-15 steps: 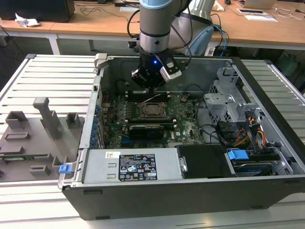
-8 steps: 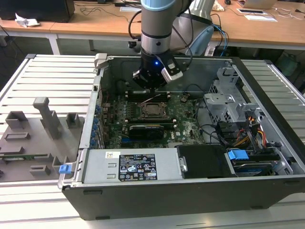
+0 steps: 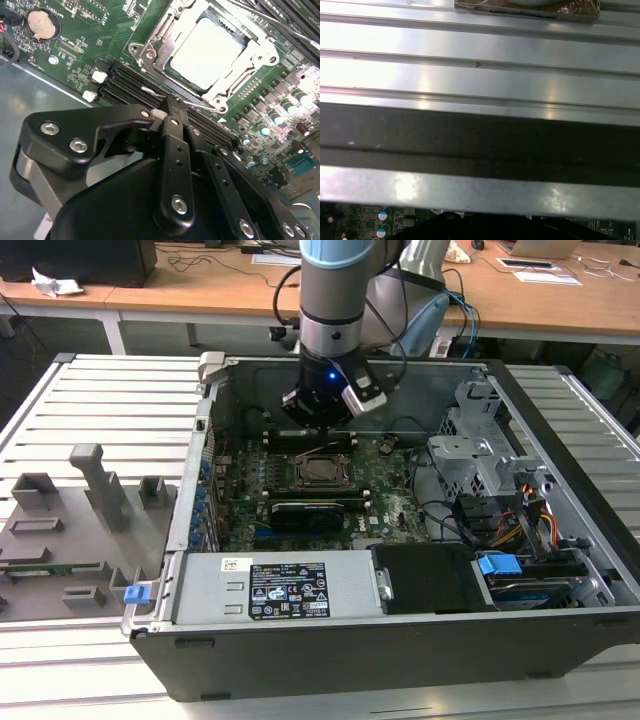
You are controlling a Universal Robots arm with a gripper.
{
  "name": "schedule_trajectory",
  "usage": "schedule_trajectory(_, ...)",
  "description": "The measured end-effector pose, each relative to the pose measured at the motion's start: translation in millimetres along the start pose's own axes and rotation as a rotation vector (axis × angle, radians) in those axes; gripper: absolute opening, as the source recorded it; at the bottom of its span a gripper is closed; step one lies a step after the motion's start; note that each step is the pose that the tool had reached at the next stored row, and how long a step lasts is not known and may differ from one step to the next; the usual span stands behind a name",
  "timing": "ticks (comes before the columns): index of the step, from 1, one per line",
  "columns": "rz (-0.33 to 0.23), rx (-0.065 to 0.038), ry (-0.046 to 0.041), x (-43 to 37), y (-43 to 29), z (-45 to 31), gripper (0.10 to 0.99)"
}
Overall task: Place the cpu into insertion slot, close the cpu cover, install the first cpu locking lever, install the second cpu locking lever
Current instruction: 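Install the first cpu locking lever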
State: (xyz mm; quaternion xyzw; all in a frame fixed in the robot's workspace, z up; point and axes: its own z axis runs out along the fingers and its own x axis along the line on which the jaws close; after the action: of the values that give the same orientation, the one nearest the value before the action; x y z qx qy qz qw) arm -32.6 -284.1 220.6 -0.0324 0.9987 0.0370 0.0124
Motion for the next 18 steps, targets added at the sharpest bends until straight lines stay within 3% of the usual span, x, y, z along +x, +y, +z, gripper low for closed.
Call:
schedule_trajectory(10, 0.000, 0.000, 0.0000, -9.7, -0.3, 7.2, 0.106)
schedule_trajectory(18, 0.000, 0.001, 0.0001, -12.1, -0.9, 13.3, 0.106)
